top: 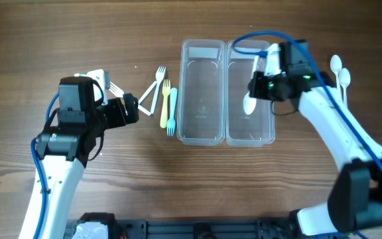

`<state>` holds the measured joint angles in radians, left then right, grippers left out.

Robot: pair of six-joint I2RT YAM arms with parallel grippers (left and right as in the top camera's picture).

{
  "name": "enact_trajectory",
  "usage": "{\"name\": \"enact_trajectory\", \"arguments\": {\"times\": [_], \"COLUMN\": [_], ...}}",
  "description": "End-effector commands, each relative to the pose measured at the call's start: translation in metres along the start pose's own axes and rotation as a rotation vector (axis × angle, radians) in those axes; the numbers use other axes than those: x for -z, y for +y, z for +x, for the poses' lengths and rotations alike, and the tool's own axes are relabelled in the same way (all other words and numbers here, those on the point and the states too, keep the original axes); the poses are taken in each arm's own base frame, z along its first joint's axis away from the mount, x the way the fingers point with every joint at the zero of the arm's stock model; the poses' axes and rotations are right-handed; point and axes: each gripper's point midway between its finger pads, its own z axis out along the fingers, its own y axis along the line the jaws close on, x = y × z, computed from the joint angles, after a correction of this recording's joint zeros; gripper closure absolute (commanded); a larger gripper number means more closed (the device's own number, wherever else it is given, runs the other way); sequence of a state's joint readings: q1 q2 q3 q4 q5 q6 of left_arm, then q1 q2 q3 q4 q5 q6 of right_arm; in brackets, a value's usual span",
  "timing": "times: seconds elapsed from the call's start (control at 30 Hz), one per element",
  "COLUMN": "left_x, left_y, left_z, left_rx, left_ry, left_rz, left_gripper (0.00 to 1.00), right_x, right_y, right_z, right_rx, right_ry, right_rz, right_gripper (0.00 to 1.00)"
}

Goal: Pack container
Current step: 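Carry the white spoon into the right tray and release it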

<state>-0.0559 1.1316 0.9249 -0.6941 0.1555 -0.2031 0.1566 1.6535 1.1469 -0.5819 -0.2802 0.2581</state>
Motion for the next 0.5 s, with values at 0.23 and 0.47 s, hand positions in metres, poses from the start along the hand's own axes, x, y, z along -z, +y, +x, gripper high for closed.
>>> {"name": "enact_trajectory", "arguments": {"times": [0.23,0.47], "left_x": [0.003,0.003], "left_y": [-0.001,-0.001], "left_z": [-0.007,-0.007], "left_rx": [-0.012,-0.012], "left_ry": [-0.016,-0.016], "left_rz": [0.008,0.008], "left_gripper": [0.0,0.0], "right_x": [0.021,0.123], "right_y": [0.024,-0.067], "right_z": [-0.021,-0.072], "right_rx": [0.121,-0.129], "right_ry": [-0.069,-0.378], "right_rz": [-0.029,0.237], "right_gripper": [0.49,0.45]}}
